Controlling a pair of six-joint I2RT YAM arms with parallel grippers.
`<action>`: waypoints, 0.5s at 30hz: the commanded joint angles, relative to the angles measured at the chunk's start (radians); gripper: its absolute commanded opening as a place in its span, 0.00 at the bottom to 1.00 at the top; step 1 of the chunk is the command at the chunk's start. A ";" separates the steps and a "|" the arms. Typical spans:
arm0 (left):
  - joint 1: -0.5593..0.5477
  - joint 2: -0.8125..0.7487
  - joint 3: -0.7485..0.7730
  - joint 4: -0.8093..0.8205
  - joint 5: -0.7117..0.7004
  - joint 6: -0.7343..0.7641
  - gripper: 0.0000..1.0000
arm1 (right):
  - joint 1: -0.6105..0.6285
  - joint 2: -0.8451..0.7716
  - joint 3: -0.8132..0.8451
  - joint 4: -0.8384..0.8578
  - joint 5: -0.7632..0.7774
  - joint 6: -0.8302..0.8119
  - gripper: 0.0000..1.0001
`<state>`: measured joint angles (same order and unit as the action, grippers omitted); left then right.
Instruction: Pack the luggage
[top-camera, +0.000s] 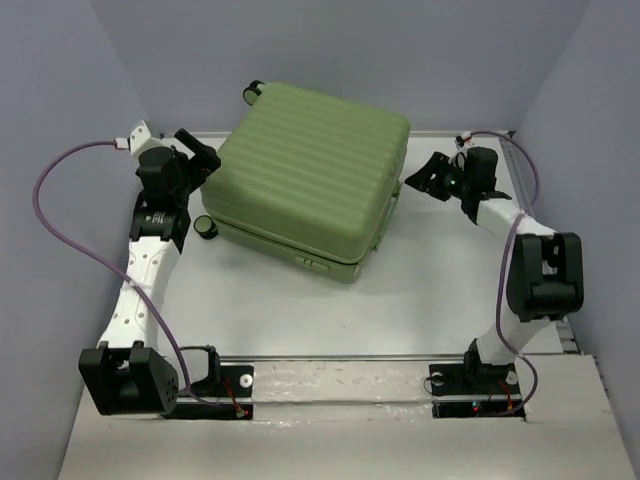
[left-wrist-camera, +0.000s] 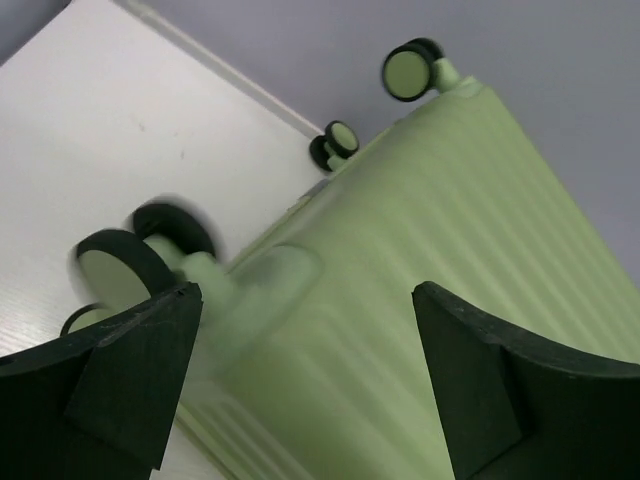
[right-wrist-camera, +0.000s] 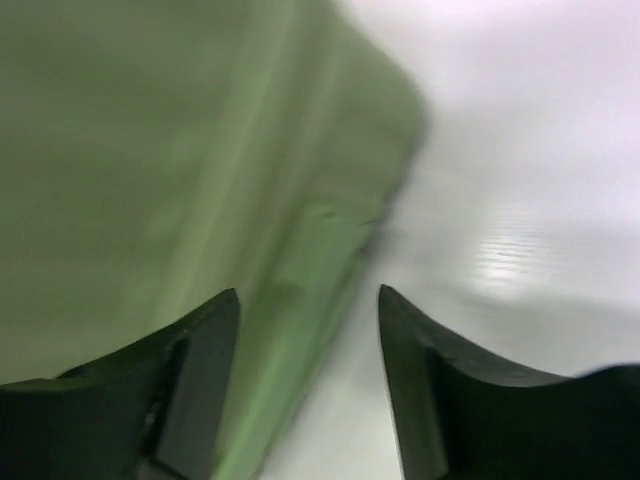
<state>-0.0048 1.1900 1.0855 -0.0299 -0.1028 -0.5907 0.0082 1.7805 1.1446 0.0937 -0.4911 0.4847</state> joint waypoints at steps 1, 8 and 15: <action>-0.014 -0.144 0.070 -0.013 0.113 0.112 0.99 | 0.018 -0.275 -0.191 0.060 -0.038 -0.055 0.57; -0.015 -0.237 -0.002 -0.054 0.109 0.112 0.99 | 0.103 -0.565 -0.504 0.227 -0.205 -0.012 0.14; -0.213 -0.366 -0.178 -0.010 0.250 0.088 0.64 | 0.406 -0.759 -0.629 0.216 -0.101 -0.142 0.45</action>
<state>-0.0662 0.9009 1.0191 -0.0494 0.0715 -0.5140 0.2844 1.1110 0.5449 0.2501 -0.6395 0.4362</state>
